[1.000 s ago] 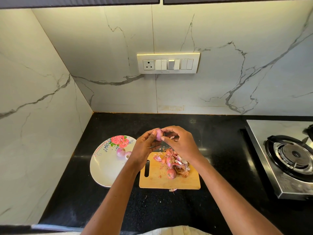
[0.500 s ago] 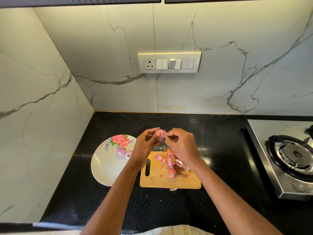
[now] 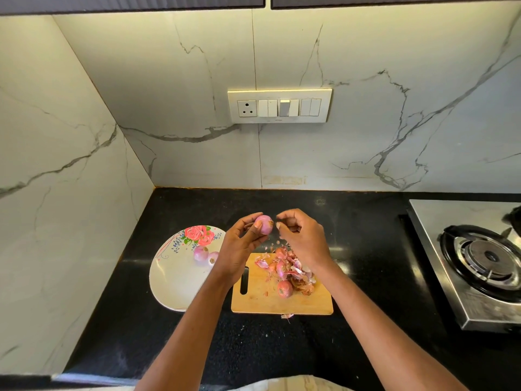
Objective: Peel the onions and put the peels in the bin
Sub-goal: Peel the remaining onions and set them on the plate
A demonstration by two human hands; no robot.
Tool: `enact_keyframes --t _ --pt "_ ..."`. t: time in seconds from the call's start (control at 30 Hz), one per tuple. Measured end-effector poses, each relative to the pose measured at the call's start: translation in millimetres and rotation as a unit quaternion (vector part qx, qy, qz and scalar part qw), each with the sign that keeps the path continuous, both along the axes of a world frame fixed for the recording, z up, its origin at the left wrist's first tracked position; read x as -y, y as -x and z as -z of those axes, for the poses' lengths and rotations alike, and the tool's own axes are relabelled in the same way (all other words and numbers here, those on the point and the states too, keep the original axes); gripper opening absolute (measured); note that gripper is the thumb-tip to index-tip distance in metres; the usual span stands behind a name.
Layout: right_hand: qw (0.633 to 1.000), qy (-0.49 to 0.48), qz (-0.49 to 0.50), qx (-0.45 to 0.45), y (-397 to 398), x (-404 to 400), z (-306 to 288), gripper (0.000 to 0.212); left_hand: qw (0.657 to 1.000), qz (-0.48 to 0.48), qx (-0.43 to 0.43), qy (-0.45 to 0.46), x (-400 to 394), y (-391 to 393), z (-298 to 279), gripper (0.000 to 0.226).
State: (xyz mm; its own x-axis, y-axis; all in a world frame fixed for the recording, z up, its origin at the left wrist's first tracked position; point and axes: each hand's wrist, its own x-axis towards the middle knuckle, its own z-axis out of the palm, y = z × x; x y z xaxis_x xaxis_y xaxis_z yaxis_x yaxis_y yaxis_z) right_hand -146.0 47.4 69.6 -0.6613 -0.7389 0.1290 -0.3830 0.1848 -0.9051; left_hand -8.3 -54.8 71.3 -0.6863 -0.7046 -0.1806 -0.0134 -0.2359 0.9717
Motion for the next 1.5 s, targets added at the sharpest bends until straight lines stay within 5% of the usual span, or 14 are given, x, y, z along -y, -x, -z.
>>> enact_keyframes --t 0.27,0.5,0.9,1.13,1.5 --pt "0.991 -0.104 -0.067 -0.058 12 -7 -2 0.032 1.000 -0.013 -0.001 -0.008 5 -3 -1 0.042" --pt "0.994 -0.011 -0.076 -0.072 8 -1 -12 0.018 0.999 -0.007 0.018 0.030 3 0 0 0.050" --pt "0.994 -0.030 -0.065 -0.077 6 0 -10 0.002 0.997 0.031 0.047 0.060 16 -7 5 0.036" --pt "0.999 -0.005 -0.024 0.028 4 6 -4 0.010 1.000 0.013 -0.004 -0.018 8 -7 0 0.049" --pt "0.996 -0.052 -0.058 -0.039 10 -3 -6 0.025 0.997 -0.004 -0.023 -0.079 9 -3 -2 0.031"
